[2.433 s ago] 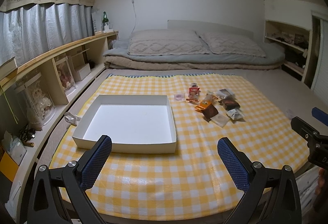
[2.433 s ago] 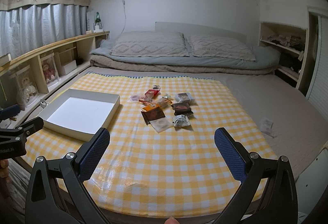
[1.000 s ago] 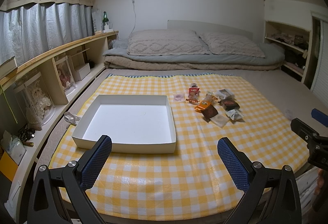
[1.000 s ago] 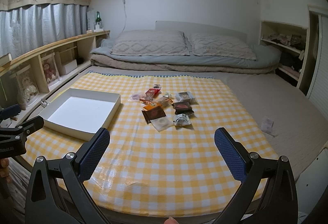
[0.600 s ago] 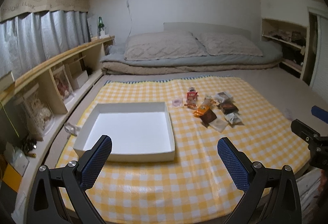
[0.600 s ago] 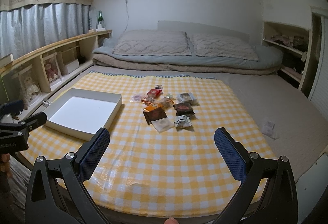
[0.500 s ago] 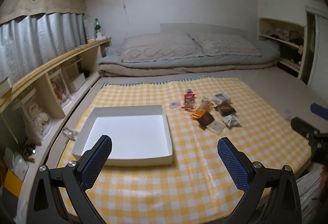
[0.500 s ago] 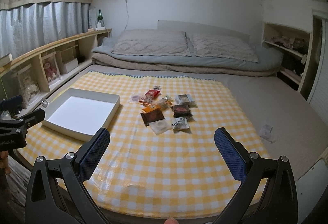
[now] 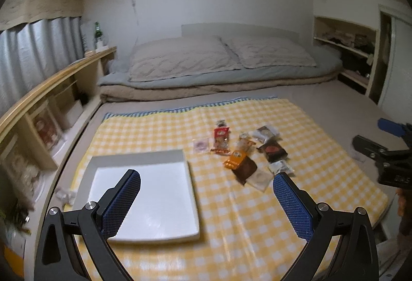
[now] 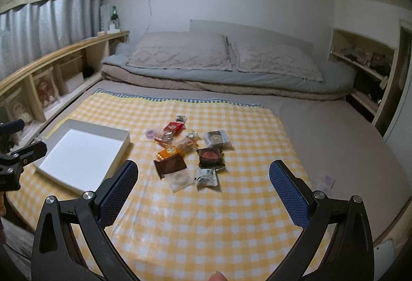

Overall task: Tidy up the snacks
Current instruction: 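Grasp the white ring-cookie packet with the left tool while the right tool grasps the silver snack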

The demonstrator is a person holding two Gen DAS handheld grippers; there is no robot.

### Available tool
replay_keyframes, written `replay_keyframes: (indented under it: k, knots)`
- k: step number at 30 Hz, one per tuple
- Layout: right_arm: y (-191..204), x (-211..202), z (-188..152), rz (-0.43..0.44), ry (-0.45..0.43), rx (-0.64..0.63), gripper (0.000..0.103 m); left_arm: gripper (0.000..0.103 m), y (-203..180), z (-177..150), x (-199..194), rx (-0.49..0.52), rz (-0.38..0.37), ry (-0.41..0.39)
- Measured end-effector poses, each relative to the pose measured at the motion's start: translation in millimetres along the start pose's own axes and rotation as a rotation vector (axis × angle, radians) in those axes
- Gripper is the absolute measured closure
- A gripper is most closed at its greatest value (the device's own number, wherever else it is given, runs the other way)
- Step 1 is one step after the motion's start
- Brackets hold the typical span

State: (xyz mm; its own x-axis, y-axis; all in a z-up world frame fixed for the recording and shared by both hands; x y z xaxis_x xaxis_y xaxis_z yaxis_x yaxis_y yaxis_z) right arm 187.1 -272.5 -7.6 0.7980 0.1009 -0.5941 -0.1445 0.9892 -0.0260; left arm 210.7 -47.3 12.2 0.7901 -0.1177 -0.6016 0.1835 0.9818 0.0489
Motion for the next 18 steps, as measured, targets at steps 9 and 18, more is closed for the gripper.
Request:
replay_keyframes:
  k: [9,18]
  knots:
    - [-14.8,90.2,-0.4,0.013,0.108,-0.01,0.0,0.0,-0.7,8.1,105.5,-0.065,-0.186,0.078]
    - [-25.5,207.8,-43.1,0.12,0.378,0.093,0.0,0.001,-33.7,-14.9,210.7,0.044,-0.319,0.173]
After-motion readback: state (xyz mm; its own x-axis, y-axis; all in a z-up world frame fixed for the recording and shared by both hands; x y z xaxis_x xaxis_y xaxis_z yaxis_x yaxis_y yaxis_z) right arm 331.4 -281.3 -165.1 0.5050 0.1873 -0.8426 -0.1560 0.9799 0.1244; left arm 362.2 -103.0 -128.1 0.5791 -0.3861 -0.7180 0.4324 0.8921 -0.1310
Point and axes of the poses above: each gripper's, at about its wrist camera, not at the fingertips, and x roughly the way its jaws point, y to its left, z to its top, the point moved 8 cm from there along x, roughly the way its jaws point
